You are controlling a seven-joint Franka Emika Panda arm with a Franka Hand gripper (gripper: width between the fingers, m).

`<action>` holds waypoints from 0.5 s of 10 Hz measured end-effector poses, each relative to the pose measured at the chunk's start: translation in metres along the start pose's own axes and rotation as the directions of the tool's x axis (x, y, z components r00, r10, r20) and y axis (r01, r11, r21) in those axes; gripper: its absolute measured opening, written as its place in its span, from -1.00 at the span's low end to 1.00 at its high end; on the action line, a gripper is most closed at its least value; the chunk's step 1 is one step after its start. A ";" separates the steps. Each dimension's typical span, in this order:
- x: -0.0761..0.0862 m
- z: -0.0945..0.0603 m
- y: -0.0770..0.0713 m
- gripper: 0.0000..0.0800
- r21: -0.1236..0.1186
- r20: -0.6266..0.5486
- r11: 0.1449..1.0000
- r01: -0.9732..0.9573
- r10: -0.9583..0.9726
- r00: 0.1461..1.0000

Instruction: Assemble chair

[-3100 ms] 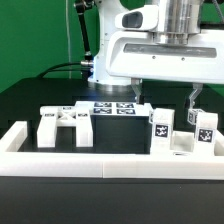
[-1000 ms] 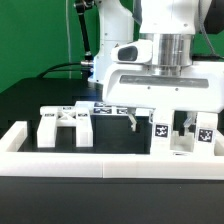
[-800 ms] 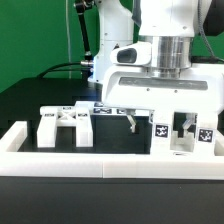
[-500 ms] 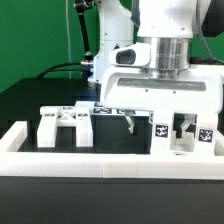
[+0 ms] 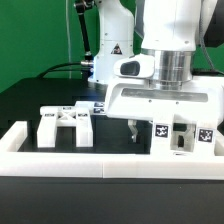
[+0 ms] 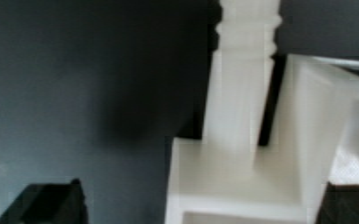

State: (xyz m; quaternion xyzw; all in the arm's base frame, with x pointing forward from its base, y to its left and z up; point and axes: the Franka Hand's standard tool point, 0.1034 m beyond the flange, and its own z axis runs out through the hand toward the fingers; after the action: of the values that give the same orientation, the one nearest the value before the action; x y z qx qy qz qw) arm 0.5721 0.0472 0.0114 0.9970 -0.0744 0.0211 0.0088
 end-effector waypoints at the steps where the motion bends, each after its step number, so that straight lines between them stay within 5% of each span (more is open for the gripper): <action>1: -0.001 0.003 0.000 0.62 -0.002 0.004 1.000 0.000 0.000 1.000; 2: -0.002 0.003 0.001 0.62 -0.002 0.004 1.000 0.000 0.000 1.000; 4: -0.002 0.003 0.000 -0.03 -0.002 0.004 1.000 0.001 -0.001 1.000; 5: -0.001 0.002 0.000 -0.17 -0.001 0.002 1.000 0.001 -0.001 1.000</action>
Offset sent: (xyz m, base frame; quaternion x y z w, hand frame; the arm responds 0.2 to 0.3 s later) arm 0.0032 0.0048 0.0019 0.0034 -0.0033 0.0004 1.0000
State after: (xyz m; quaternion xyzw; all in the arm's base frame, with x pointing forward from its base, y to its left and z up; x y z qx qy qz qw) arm 0.5714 0.0475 0.0094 0.9970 -0.0740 0.0201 0.0092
